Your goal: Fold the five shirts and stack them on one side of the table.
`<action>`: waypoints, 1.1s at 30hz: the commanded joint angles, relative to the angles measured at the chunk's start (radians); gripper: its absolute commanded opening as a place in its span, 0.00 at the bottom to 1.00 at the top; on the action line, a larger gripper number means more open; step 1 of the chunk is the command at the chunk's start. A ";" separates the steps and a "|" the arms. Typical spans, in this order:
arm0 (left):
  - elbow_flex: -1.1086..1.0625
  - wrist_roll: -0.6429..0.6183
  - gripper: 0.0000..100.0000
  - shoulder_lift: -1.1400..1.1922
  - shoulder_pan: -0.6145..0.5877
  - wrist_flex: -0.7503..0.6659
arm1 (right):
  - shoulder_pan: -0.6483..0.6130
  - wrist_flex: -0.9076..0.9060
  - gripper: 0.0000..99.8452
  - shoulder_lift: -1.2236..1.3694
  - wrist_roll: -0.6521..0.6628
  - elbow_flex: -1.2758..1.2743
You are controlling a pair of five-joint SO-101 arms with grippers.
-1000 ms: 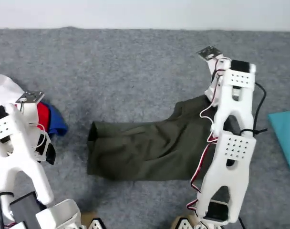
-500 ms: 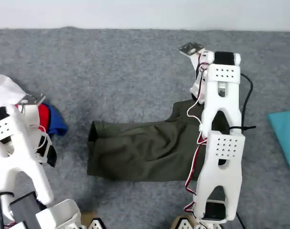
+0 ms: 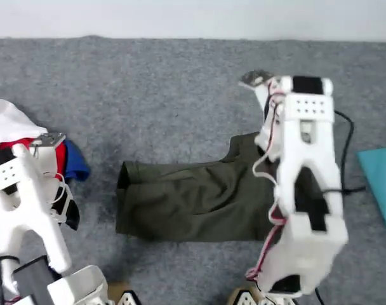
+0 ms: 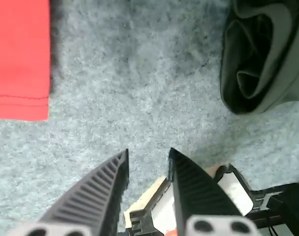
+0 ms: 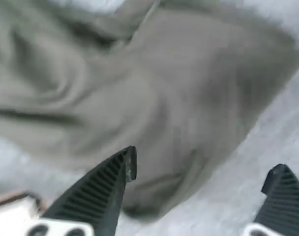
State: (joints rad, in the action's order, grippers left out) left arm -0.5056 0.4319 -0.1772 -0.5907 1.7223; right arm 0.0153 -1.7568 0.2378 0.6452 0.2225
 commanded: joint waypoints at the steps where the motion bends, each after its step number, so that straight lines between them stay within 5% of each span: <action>1: 0.005 0.011 0.13 -0.017 0.006 0.023 | 0.036 -0.033 0.40 -0.269 0.008 -0.275; 11: 0.005 0.012 0.13 -0.017 0.006 0.023 | 0.174 0.133 0.40 -0.710 0.014 -0.888; 21: 0.005 0.012 0.13 -0.017 0.026 0.028 | 0.340 0.357 0.39 -0.644 0.063 -0.996; 29: 0.001 0.012 0.13 -0.017 0.028 0.028 | 0.406 0.371 0.14 -0.561 0.063 -0.994; 33: 0.001 0.012 0.13 -0.017 0.028 0.028 | 0.406 0.430 0.10 -0.552 0.063 -0.999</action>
State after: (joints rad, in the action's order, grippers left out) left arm -0.5086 0.4319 -0.1772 -0.5738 1.7223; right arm 0.4112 -1.3625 -0.3176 0.6974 -0.7779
